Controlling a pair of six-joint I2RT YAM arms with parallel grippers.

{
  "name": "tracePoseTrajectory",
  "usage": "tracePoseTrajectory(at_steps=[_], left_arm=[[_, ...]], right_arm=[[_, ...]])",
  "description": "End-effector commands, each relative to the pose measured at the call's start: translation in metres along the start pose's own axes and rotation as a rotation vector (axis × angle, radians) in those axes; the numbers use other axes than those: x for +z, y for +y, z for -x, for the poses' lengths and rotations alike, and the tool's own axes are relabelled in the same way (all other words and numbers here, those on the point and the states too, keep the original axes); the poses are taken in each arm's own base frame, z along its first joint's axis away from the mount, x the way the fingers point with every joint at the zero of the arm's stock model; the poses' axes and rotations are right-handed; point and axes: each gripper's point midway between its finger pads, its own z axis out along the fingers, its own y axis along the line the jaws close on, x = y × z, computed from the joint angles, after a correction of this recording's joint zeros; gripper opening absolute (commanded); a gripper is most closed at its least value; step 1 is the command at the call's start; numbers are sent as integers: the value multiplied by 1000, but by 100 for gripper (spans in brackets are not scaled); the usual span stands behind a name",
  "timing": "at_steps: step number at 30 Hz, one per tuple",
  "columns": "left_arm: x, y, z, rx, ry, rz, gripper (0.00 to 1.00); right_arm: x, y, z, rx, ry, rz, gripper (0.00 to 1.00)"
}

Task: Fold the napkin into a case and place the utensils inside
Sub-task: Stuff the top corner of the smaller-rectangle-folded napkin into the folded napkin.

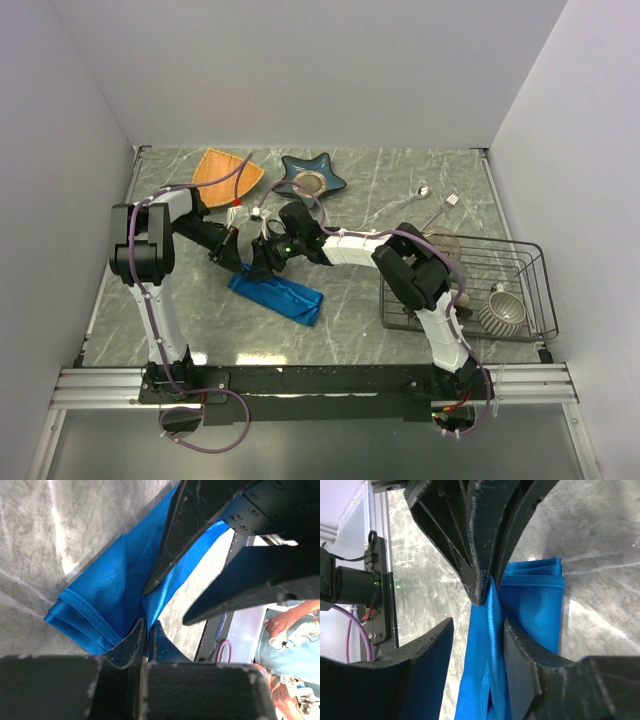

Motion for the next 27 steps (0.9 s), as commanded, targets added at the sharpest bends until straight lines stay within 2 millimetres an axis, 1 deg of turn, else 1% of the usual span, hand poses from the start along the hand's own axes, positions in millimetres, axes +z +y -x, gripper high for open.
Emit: tracePoseTrajectory(at_steps=[1,2,3,7,12,15,16,18,19,20,21,22,23,24,26,27], left_arm=[[-7,-17,19,69,-67,-23,1],[-8,-17,19,71,-71,-22,1],[-8,-18,20,74,-73,-24,1],[-8,-20,20,68,-76,-27,1],[-7,-20,19,70,-77,-28,1],[-7,-21,19,74,-78,-27,1],[-7,-21,18,77,-75,-23,1],[-8,-20,17,90,-77,-5,10],[-9,-19,17,85,-81,7,15],[-12,-20,20,102,-95,24,24],[-14,-15,21,111,-115,47,28],[-17,-14,23,98,-138,61,32],[-23,-15,28,113,-164,83,36],[-30,-8,34,111,-210,119,38],[-41,-9,42,136,-258,167,40],[-42,-7,41,120,-269,184,40]], right_arm=[[4,-2,4,-42,-6,-12,47],[5,-3,5,-42,-6,-13,43],[6,-3,2,-35,6,-12,42],[8,-4,3,-25,4,-13,39],[9,-4,2,-10,5,-11,28],[8,-2,3,9,7,-3,13],[8,-1,2,22,11,1,2],[6,3,0,36,20,11,0],[5,5,-4,52,30,16,0],[4,5,-7,67,36,16,0],[3,7,-9,80,41,21,0],[1,8,-15,109,48,20,0],[0,9,-16,120,45,22,0],[-1,10,-17,137,44,26,0],[-2,11,-24,190,45,23,0],[-1,11,-24,198,37,24,0]])
